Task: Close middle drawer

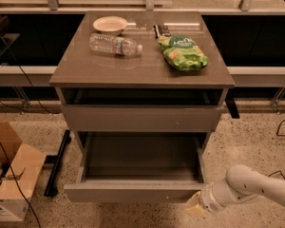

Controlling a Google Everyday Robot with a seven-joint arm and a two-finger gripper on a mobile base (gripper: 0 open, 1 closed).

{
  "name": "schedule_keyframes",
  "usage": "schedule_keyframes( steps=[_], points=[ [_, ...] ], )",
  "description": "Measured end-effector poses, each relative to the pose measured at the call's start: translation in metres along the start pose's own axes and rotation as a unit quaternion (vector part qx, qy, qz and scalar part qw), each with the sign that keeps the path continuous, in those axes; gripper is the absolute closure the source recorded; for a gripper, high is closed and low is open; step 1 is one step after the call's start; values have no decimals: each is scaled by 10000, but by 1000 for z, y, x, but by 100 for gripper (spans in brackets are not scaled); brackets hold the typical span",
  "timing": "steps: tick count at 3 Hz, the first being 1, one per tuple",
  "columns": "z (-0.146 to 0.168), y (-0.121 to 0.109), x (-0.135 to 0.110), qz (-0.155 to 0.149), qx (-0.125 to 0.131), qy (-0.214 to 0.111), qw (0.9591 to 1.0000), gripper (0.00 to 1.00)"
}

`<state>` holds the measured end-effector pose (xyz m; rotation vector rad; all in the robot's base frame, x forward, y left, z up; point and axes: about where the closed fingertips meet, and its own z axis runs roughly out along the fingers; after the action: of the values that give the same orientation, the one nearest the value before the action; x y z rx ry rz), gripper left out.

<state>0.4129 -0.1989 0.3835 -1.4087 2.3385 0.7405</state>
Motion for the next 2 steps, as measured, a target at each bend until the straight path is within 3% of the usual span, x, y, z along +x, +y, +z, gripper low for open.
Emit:
schedule_keyframes(
  steps=[1, 2],
  points=[
    [6, -18, -1, 50, 41, -90, 9999, 100],
    [10, -20, -7, -14, 118, -120, 9999, 100]
  ],
)
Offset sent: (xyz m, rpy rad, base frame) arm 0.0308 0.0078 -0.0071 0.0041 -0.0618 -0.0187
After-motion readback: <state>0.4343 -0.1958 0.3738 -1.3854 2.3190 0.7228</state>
